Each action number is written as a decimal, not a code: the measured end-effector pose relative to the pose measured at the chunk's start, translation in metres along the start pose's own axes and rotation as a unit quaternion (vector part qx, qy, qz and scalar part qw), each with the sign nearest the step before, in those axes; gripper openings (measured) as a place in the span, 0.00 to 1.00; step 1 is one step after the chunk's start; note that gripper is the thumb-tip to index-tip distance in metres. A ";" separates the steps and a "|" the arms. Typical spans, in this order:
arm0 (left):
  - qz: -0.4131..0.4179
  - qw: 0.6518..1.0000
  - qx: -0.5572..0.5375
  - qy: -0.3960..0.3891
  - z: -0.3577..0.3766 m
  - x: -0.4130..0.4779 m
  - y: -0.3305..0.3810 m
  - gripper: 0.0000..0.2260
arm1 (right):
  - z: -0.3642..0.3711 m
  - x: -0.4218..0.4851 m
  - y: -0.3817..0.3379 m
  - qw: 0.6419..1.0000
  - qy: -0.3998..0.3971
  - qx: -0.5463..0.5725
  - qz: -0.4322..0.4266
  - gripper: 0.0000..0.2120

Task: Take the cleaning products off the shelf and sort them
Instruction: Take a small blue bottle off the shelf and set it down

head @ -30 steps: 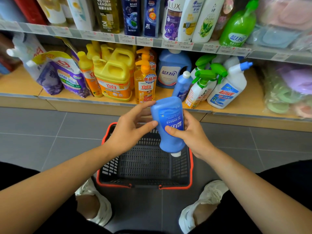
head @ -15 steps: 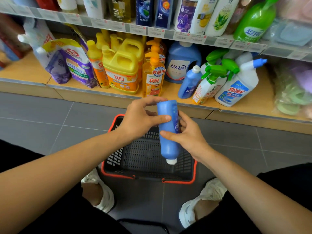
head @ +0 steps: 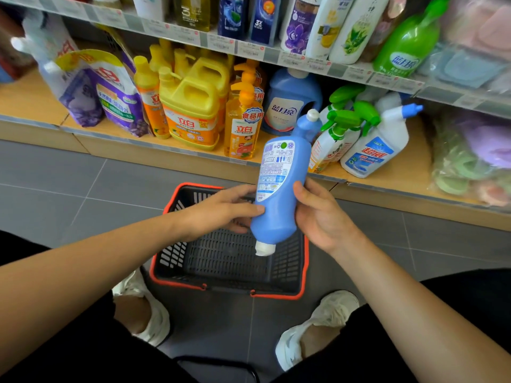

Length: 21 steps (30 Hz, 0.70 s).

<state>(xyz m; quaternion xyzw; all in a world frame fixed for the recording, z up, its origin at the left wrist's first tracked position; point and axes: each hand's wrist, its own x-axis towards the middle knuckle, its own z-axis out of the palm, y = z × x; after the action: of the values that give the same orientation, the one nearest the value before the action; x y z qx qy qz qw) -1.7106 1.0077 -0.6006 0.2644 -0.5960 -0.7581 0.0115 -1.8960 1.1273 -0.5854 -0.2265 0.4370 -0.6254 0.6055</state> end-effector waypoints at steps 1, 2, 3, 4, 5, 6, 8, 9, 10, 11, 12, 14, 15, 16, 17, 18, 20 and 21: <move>-0.006 1.000 -0.007 -0.016 0.003 0.000 -0.004 0.28 | 0.000 -0.001 -0.001 1.000 0.002 0.007 -0.002 0.41; -0.010 1.000 -0.016 -0.025 0.007 0.000 -0.008 0.30 | 0.000 -0.001 -0.001 1.000 0.002 0.013 -0.005 0.39; -0.012 0.999 -0.025 -0.031 0.012 -0.001 -0.012 0.29 | 0.000 -0.002 -0.002 1.000 0.003 0.015 -0.009 0.37; -0.011 0.999 -0.033 -0.035 0.016 -0.001 -0.015 0.27 | 0.000 -0.002 -0.003 1.000 0.004 0.011 -0.012 0.34; -0.007 0.999 -0.040 -0.036 0.019 -0.001 -0.018 0.25 | 0.000 -0.002 -0.003 1.000 0.006 0.001 -0.014 0.31; -0.001 0.998 -0.049 -0.030 0.021 -0.001 -0.019 0.22 | 0.000 -0.001 -0.004 1.000 0.007 -0.013 -0.015 0.28; 0.012 0.996 -0.092 -0.004 0.021 -0.001 -0.021 0.20 | -0.003 0.000 -0.007 0.999 0.017 -0.041 -0.018 0.23; 0.016 0.993 -0.118 0.017 0.019 0.000 -0.021 0.20 | -0.006 0.002 -0.008 0.998 0.026 -0.056 -0.017 0.20; 0.017 0.989 -0.140 0.045 0.016 0.002 -0.020 0.20 | -0.008 0.003 -0.010 0.996 0.038 -0.074 -0.012 0.19; 0.017 0.984 -0.161 0.079 0.012 0.004 -0.020 0.20 | -0.012 0.005 -0.010 0.993 0.057 -0.101 -0.004 0.18; 0.018 0.977 -0.180 0.112 0.009 0.005 -0.020 0.21 | -0.017 0.007 -0.009 0.987 0.081 -0.136 0.007 0.16; 0.020 0.967 -0.197 0.160 0.001 0.008 -0.017 0.24 | -0.025 0.012 -0.003 0.970 0.126 -0.205 0.033 0.13; 0.023 0.964 -0.195 0.177 -0.002 0.009 -0.016 0.24 | -0.028 0.014 0.001 0.962 0.145 -0.229 0.045 0.11; 0.026 0.963 -0.189 0.192 -0.006 0.010 -0.016 0.23 | -0.030 0.016 0.005 0.954 0.164 -0.245 0.051 0.10; 0.029 0.962 -0.174 0.206 -0.009 0.012 -0.016 0.22 | -0.032 0.020 0.009 0.947 0.184 -0.258 0.052 0.09; 0.033 0.963 -0.152 0.220 -0.013 0.013 -0.016 0.22 | -0.035 0.023 0.014 0.940 0.201 -0.273 0.045 0.08; 0.046 0.962 -0.097 0.251 -0.021 0.016 -0.017 0.21 | -0.044 0.032 0.021 0.914 0.225 -0.338 0.011 0.06; 0.054 0.960 -0.069 0.265 -0.025 0.017 -0.017 0.20 | -0.050 0.037 0.025 0.893 0.228 -0.387 -0.007 0.08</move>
<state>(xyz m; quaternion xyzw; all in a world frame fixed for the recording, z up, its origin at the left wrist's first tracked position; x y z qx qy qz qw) -1.7096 0.9841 -0.6267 0.4216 -0.5309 -0.6988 0.2283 -1.9292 1.1082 -0.6407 -0.2974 0.7689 -0.4453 0.3494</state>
